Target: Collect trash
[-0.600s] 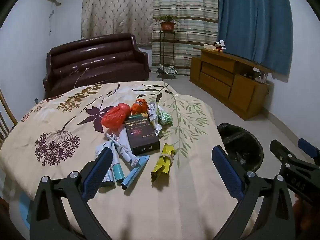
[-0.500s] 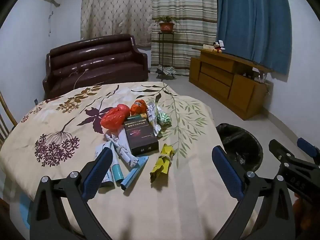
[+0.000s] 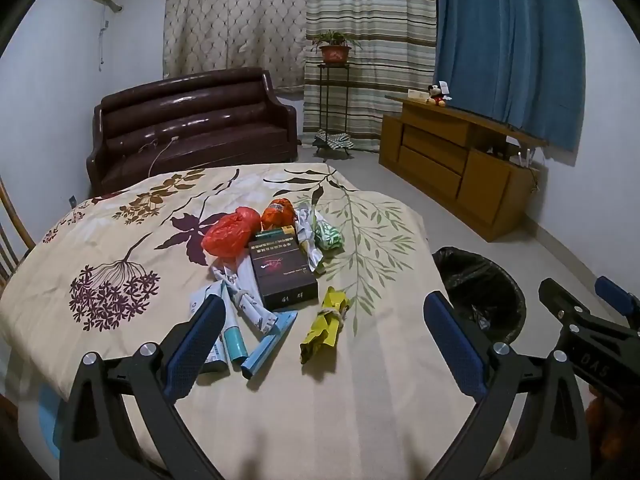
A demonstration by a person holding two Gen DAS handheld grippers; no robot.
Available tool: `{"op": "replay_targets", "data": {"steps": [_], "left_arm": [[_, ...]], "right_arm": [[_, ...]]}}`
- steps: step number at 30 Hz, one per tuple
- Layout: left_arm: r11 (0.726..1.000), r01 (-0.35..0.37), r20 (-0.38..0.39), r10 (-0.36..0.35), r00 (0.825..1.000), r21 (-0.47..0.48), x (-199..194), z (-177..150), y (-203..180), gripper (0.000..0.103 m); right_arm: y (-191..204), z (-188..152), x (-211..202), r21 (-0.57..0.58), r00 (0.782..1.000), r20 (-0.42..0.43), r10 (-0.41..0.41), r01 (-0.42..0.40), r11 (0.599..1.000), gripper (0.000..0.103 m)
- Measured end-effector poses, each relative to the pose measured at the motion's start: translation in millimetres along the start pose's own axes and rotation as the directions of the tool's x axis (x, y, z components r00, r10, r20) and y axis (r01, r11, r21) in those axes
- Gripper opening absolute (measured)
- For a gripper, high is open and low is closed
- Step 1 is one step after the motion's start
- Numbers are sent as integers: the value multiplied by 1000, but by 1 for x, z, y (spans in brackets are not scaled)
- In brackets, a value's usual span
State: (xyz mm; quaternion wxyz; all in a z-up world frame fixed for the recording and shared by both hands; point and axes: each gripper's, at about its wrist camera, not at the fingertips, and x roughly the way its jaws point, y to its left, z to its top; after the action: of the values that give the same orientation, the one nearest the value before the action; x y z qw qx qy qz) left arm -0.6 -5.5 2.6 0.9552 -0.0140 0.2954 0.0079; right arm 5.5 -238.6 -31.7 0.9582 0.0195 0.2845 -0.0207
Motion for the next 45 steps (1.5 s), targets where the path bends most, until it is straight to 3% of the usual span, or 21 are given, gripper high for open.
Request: {"op": "replay_targets", "data": {"steps": [45], "left_arm": [[1000, 1, -9, -1, 1000, 5, 1, -4, 1, 97]], "right_arm": [[-4, 1, 1, 1, 1000, 2, 0, 0, 1000, 99]]}}
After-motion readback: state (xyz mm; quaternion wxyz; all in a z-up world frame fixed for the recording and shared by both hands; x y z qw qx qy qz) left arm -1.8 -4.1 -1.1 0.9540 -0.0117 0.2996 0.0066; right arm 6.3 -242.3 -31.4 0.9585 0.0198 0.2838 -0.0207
